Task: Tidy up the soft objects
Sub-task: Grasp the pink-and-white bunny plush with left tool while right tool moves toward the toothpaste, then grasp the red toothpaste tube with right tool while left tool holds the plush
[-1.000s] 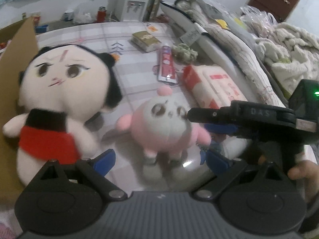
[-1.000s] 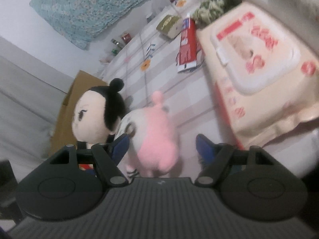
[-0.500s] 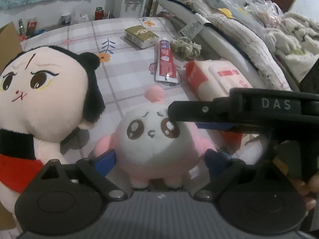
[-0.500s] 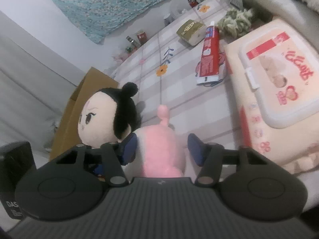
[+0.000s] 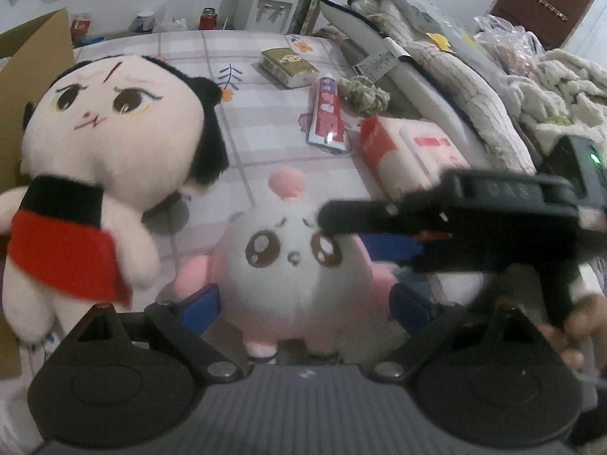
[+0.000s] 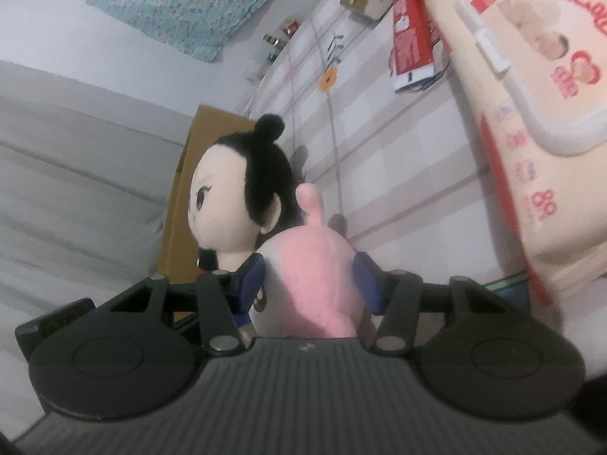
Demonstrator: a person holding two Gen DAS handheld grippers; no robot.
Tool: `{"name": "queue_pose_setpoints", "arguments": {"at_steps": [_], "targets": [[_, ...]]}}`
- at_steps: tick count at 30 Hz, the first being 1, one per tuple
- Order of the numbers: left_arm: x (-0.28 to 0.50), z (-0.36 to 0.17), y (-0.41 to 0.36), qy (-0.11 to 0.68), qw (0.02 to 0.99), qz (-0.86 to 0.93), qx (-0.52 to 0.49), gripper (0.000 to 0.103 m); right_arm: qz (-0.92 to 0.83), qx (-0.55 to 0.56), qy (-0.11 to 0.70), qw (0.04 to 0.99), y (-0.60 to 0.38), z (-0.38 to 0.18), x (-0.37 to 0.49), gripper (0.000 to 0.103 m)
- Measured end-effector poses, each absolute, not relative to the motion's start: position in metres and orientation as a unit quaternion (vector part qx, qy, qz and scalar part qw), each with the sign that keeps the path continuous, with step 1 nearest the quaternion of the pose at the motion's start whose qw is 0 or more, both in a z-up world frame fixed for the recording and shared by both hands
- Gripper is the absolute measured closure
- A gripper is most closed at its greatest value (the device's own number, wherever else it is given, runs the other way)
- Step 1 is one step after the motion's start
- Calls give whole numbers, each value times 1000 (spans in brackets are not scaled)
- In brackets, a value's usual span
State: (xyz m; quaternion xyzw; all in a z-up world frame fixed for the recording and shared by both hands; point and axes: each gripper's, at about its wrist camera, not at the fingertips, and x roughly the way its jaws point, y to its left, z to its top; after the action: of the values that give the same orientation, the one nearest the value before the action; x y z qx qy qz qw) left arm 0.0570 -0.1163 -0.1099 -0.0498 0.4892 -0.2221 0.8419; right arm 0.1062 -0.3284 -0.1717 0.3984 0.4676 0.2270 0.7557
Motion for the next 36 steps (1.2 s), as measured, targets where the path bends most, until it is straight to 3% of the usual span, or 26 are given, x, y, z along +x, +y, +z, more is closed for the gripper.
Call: {"name": "queue_pose_setpoints", "arguments": {"at_steps": [6, 17, 26, 30, 32, 36], "targets": [[44, -101, -107, 470, 853, -224, -44, 7, 210, 371, 464, 777, -328, -163, 109, 47], [60, -97, -134, 428, 872, -231, 54, 3, 171, 304, 421, 837, -340, -115, 96, 46], [74, -124, -140, 458, 852, -251, 42, 3, 146, 189, 387, 890, -347, -60, 125, 33], [74, -130, -139, 456, 850, -261, 37, 3, 133, 154, 395, 896, -345, -60, 168, 33], [74, -131, -139, 452, 850, -268, 31, 10, 122, 147, 406, 894, -344, -67, 191, 33], [74, -132, -135, 444, 852, -276, 20, 13, 97, 116, 427, 892, -335, -87, 235, 42]]}}
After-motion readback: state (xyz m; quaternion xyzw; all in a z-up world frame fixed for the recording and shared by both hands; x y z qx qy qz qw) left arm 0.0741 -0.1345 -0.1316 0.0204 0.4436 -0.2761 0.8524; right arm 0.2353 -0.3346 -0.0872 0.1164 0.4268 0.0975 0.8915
